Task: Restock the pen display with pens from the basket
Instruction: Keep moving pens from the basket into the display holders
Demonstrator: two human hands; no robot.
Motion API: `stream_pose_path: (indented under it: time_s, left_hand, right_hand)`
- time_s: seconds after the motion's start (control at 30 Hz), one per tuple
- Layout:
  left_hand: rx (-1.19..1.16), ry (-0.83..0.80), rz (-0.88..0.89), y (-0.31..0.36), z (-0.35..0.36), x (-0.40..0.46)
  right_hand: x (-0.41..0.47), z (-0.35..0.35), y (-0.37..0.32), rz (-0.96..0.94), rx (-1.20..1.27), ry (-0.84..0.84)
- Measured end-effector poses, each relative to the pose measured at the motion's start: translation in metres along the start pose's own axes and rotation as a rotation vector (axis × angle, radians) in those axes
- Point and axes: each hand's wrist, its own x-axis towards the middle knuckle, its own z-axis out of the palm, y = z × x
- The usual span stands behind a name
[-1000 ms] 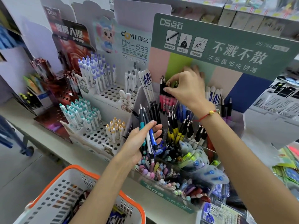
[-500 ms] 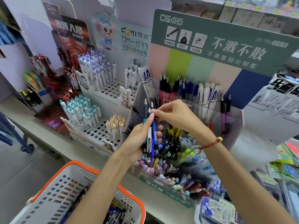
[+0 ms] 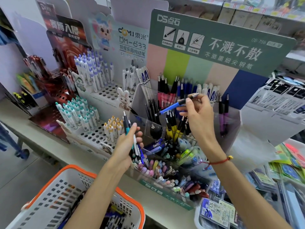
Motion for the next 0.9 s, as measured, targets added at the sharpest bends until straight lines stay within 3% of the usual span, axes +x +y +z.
stream_pose_path:
  time_s: [0.13,0.3,0.63,0.77,0.83,0.9]
  left_hand:
    - [-0.093,0.028,0.03,0.006,-0.01,0.006]
    - [-0.19,-0.018,0.027,0.013,-0.017,0.003]
    - [-0.137,-0.107,0.038,0.016,-0.028,-0.006]
    - [-0.26,-0.164,0.032,0.017,-0.033,-0.003]
    - [-0.312,-0.19,0.049,0.016,-0.034,-0.001]
    - [-0.33,-0.199,0.082,0.014,-0.032,0.001]
  right_hand:
    - [0.003,0.032,0.004,-0.223,-0.205,-0.081]
    - [0.02,0.076,0.018,-0.488,-0.718,-0.264]
    - [0.034,0.101,0.022,-0.458,-1.245,-0.425]
    - [0.037,0.099,0.017,-0.475,-1.268,-0.444]
    - [0.028,0.091,0.01,-0.491,-1.066,-0.37]
    - [0.011,0.08,0.001,-0.381,-0.83,-0.36]
